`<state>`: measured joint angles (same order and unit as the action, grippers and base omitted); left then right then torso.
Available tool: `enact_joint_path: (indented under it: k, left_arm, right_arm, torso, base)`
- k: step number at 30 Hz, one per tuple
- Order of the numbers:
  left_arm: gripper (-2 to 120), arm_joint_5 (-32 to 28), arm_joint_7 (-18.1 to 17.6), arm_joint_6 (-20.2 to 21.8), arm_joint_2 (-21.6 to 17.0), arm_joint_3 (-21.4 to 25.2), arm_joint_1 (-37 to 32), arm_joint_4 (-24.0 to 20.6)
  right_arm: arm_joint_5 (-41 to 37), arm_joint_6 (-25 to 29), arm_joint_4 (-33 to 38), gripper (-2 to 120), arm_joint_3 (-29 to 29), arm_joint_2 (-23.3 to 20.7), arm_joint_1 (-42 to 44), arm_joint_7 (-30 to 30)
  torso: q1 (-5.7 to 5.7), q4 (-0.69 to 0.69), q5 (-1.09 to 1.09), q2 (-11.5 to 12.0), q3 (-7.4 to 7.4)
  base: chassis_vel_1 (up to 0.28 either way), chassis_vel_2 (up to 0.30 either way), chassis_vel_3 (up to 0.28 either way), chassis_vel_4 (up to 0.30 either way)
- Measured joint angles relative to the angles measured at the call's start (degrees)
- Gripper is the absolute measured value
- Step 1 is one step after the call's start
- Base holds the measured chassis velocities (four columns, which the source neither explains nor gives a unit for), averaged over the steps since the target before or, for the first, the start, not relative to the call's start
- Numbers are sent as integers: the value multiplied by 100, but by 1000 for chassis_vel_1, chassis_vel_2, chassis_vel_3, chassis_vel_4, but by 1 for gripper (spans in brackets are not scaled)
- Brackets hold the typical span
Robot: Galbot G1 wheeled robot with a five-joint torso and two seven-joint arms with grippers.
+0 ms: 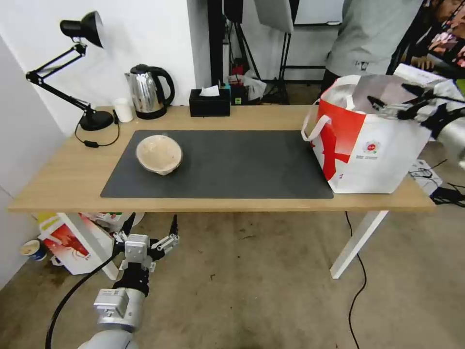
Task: Pick up the trash from the table and place it into the takeout bag.
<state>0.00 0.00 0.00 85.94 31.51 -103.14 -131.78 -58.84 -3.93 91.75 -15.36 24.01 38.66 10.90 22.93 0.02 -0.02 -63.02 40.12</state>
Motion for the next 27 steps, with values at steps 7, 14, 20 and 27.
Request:
enact_joint_path:
  k: [7, 14, 20, 27]
  left_arm:
    - [100, 0, 0, 0, 0, 0, 0, 0]
    - [100, 0, 0, 0, 0, 0, 0, 0]
    - [100, 0, 0, 0, 0, 0, 0, 0]
    - [100, 0, 0, 0, 0, 0, 0, 0]
  right_arm:
    - [-160, -113, 808, 100, -227, 58, 227, -655]
    - [-506, -115, 1506, 100, -506, 4, 356, -1202]
    - [-953, -116, 2127, 100, -869, -312, 375, -1576]
    - [-1308, -240, 2988, 100, -1195, -566, 543, -2770]
  torso:
    - [-1, -2, 1, 0, -1]
    - [0, -2, 1, 0, -1]
    - [-1, -2, 0, 0, -1]
    - [-2, -2, 0, -1, -1]
  base:
    - [0, 0, 0, 0]
    - [0, 0, 0, 0]
    - [0, 0, 0, 0]
    - [0, 0, 0, 0]
